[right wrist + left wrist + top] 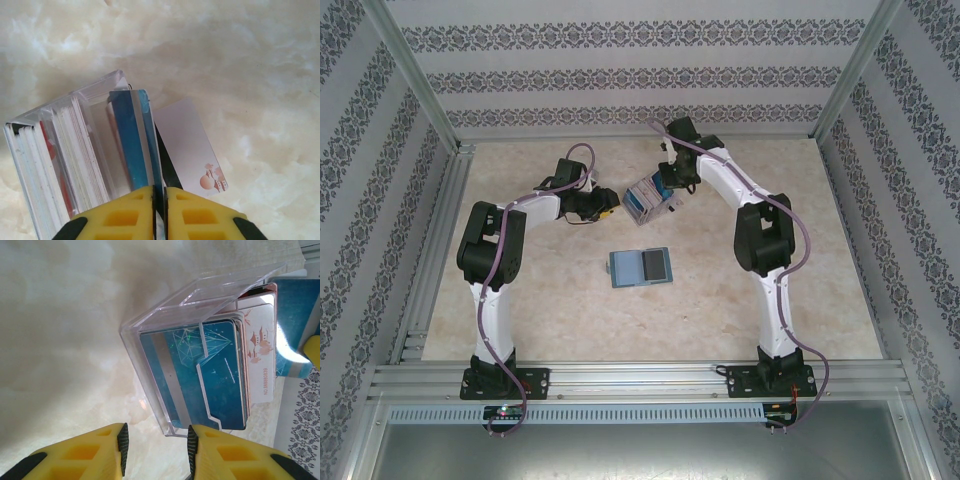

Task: Put the credit cards into the card holder
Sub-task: Pick up the credit card from the storage box.

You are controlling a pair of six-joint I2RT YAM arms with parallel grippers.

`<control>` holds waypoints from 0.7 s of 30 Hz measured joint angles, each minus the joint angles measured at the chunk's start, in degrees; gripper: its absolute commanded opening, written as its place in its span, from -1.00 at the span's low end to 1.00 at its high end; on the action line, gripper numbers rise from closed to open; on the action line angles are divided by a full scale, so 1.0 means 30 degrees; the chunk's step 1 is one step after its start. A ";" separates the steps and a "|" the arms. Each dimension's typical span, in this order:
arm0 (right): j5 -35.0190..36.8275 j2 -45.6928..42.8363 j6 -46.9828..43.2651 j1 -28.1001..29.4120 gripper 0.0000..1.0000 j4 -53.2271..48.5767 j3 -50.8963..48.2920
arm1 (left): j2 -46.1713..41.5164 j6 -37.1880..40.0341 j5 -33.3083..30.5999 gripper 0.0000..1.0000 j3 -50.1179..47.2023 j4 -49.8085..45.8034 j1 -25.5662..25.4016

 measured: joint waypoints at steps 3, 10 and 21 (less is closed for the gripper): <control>-0.0051 -0.0262 0.0000 0.0000 -0.82 0.0029 -0.0051 | 0.0000 0.0000 0.0007 -0.23 0.0000 0.0000 0.0000; -0.0503 -0.0495 0.0022 -0.0051 -0.86 0.0291 -0.0153 | 0.0000 0.0000 0.0051 -0.23 0.0000 -0.0007 -0.0117; -0.3927 -0.2579 0.1093 -0.1035 -0.86 0.2317 -0.3140 | -0.0102 0.0007 0.0044 -0.23 -0.0109 -0.0007 -0.0219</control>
